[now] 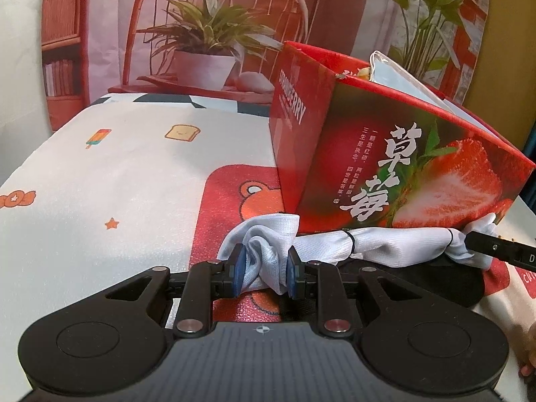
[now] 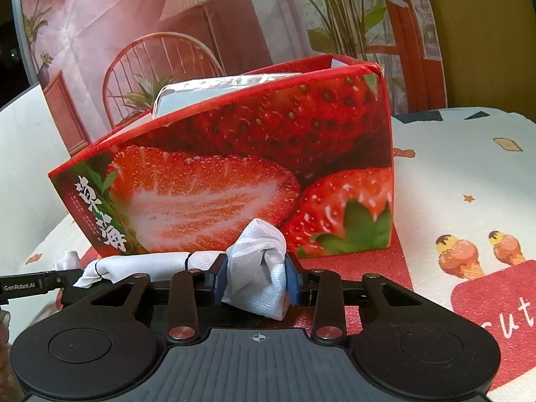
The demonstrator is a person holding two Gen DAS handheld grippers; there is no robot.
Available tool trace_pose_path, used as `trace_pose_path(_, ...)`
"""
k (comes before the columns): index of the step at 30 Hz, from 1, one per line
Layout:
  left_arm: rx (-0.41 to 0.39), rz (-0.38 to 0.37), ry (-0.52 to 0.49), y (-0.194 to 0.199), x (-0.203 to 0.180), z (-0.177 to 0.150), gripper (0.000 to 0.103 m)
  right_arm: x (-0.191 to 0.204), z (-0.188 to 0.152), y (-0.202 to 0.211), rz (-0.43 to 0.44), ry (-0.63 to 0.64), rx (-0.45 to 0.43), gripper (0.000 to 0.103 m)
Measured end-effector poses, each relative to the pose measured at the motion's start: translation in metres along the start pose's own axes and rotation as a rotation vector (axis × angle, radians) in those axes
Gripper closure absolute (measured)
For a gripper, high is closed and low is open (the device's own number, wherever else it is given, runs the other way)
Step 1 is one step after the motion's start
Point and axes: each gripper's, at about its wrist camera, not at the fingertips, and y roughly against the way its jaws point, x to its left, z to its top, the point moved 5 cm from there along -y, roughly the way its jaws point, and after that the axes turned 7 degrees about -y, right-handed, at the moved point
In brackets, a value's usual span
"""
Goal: Organize soft objects
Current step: 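Lift the white cloth with the left gripper and release it into the box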
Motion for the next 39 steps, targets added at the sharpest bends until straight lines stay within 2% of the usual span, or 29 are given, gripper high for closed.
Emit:
trace_pose_path(6, 0.021, -0.005, -0.013, -0.001, 0.001, 0.004, 0.077, 0.0, 0.0, 0.002, 0.011, -0.002, -0.008, 0.078)
trace_pose_path(10, 0.018, -0.017, -0.025, 0.009, -0.002, 0.011, 0.09, 0.004, 0.002, 0.006, 0.002, 0.01, -0.006, 0.087)
trace_pose_path(12, -0.012, -0.021, -0.034, 0.021, -0.004, 0.017, 0.091, 0.01, 0.006, 0.014, 0.019, 0.035, -0.017, 0.091)
trace_pose_path(22, -0.242, -0.04, -0.053, 0.098, -0.01, 0.068, 0.092, 0.036, 0.055, 0.068, 0.124, 0.119, -0.2, 0.093)
trace_pose_path(28, -0.313, -0.043, -0.134, 0.108, -0.034, 0.111, 0.092, 0.042, 0.1, 0.082, 0.133, 0.166, -0.275, 0.093)
trace_pose_path(31, -0.29, -0.051, -0.167, 0.094, -0.045, 0.131, 0.092, 0.044, 0.124, 0.08, 0.119, 0.19, -0.276, 0.093)
trace_pose_path(34, -0.219, -0.079, -0.191, 0.069, -0.051, 0.143, 0.092, 0.044, 0.142, 0.072, 0.082, 0.259, -0.248, 0.093)
trace_pose_path(39, -0.06, -0.148, -0.254, 0.025, -0.064, 0.139, 0.092, 0.037, 0.149, 0.047, 0.037, 0.303, -0.119, 0.093)
